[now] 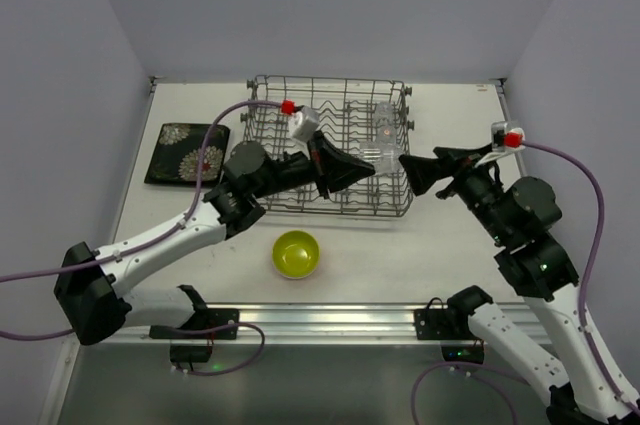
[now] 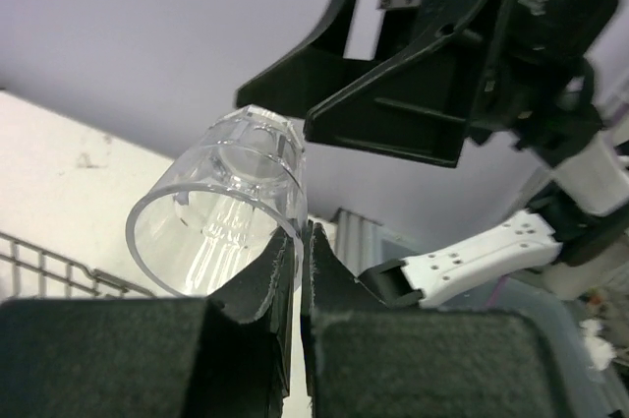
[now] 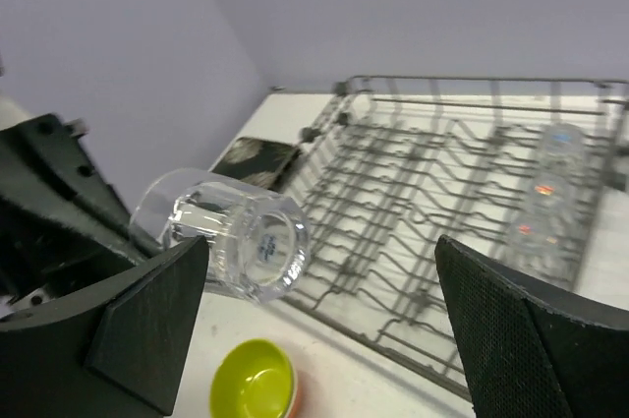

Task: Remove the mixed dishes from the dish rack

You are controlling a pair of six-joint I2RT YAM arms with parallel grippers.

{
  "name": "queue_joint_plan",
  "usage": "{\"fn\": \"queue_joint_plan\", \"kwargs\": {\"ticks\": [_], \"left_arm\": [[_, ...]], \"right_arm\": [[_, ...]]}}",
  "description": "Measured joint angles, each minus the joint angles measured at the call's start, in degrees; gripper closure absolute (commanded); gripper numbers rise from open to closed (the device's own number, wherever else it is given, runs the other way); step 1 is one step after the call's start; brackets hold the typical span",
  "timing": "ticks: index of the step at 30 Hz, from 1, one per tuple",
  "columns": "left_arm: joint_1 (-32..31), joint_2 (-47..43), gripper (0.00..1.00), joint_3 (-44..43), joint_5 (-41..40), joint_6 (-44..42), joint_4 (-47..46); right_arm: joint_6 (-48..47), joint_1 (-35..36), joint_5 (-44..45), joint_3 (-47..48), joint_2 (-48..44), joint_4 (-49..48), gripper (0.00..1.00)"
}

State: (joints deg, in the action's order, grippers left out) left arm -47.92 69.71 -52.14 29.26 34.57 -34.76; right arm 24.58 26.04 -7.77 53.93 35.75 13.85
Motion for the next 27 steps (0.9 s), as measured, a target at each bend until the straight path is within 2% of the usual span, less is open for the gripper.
{"fn": "queue_joint_plan", "kwargs": {"ticks": [3,8,13,17,19,24,27], "left_arm": [[-2.14,4.17,1.00,-8.83,-2.97,-5.95,11.72],[-9.20,12.09,1.00,-22.97,-13.46,-16.76,34.69],[-12.83,19.58,1.00,-29.75,-20.94,-21.88,50.58],[-13.66,26.18,1.00,-34.18,-23.85,-24.02,57.88],[-14.32,30.67,1.00,-39.08,-24.30,-25.31,61.42],[-15.41,45.46,1.00,-58.90,-24.11,-28.92,67.12],[-15.54,56.11,1.00,-74.95,-23.21,-31.47,72.28]], "right_arm": [[-0.09,-0.02,10.32,2.27,-1.27,5.14,0.01],[-0.15,-0.02,23.30,5.57,-4.04,11.93,0.01],[-0.17,-0.02,35.15,8.35,-7.96,16.11,0.01],[-0.15,-0.02,38.49,9.88,-10.14,16.85,0.01],[-0.15,-0.02,38.82,10.40,-10.25,17.44,0.01],[-0.11,-0.02,39.15,10.45,-10.36,20.55,0.01],[-0.13,-0.02,39.65,10.47,-11.50,22.53,0.01]]}}
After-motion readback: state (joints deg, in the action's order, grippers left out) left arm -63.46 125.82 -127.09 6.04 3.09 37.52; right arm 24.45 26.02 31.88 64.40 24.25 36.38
